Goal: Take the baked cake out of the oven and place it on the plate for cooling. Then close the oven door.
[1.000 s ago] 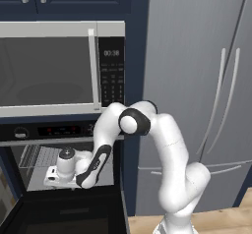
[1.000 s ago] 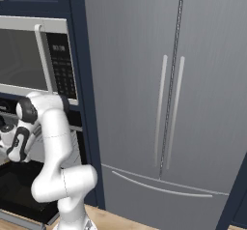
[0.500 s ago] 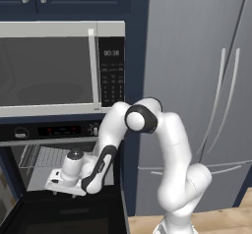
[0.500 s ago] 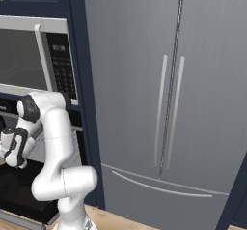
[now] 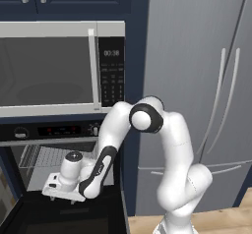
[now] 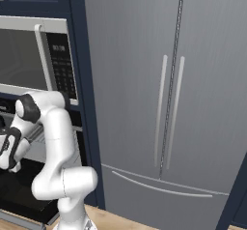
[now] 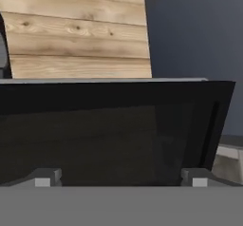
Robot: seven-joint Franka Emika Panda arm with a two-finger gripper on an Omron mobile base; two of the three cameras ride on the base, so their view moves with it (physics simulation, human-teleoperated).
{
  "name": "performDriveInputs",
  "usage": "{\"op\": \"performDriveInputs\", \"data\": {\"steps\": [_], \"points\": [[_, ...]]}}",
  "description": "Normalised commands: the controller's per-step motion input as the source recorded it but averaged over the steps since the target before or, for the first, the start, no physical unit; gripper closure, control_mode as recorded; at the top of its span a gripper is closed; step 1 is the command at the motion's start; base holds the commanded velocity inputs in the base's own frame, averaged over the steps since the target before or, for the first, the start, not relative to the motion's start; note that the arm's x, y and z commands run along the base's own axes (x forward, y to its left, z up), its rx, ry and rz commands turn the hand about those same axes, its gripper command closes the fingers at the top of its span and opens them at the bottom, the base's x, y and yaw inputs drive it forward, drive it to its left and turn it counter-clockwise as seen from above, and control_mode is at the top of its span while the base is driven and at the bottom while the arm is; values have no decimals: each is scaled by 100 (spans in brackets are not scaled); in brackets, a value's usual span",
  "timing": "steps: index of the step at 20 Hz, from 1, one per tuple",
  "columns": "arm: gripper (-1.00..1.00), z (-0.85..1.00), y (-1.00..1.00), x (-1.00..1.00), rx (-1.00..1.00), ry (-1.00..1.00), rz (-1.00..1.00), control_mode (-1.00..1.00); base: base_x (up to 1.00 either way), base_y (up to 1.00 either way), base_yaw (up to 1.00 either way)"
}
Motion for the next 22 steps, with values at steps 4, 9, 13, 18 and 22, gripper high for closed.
{"op": "performDriveInputs", "data": {"steps": [4, 9, 13, 18, 22], "points": [[-100, 2, 1, -53, -5, -6, 0, -100, 0, 0, 0], [-100, 1, 0, -50, -3, -4, 0, -100, 0, 0, 0], [-100, 0, 1, -55, 1, 0, 0, -100, 0, 0, 0], [-100, -13, 0, -64, 0, -2, -10, -100, 0, 0, 0], [-100, -6, 0, -52, 0, 8, -8, -100, 0, 0, 0]]}}
